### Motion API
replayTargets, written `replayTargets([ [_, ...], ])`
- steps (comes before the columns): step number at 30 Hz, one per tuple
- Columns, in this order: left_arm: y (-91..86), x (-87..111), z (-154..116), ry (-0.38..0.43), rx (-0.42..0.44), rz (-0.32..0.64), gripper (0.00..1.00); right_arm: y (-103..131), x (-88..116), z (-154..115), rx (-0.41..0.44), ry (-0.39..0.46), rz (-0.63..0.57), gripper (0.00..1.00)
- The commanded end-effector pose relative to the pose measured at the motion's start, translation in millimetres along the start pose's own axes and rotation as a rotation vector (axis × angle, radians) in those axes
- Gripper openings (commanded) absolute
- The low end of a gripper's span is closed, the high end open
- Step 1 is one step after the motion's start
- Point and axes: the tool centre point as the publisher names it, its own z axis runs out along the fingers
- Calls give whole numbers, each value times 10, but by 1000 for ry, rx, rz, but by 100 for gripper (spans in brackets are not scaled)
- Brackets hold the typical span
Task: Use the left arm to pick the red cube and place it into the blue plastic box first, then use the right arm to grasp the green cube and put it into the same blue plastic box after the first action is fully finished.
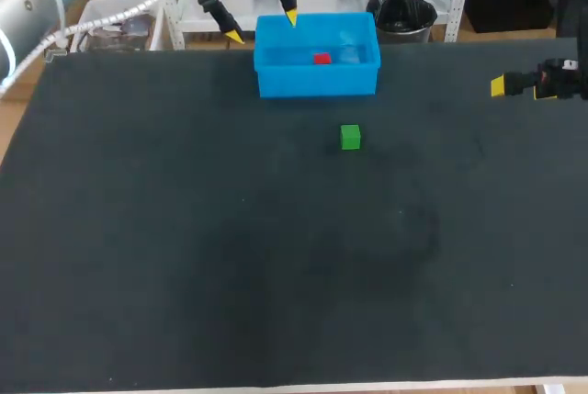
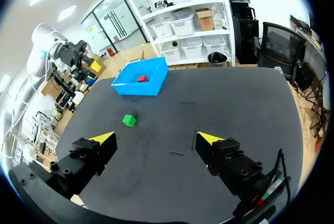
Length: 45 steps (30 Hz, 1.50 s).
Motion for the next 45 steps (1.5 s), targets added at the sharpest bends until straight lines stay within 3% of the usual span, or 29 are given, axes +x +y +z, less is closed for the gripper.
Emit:
replayTargets([
  [1,72,355,-77,-82,34,63,100,9,-3,-2,4,1,1,100],
  [18,208,864,-250,-72,128,366,100,9,-3,-2,4,1,1,100],
  [36,597,982,-446,-102,197,569,100,9,-3,-2,4,1,1,100],
  [45,712,1145,-502,-98,216,689,100,9,-3,-2,4,1,1,100],
])
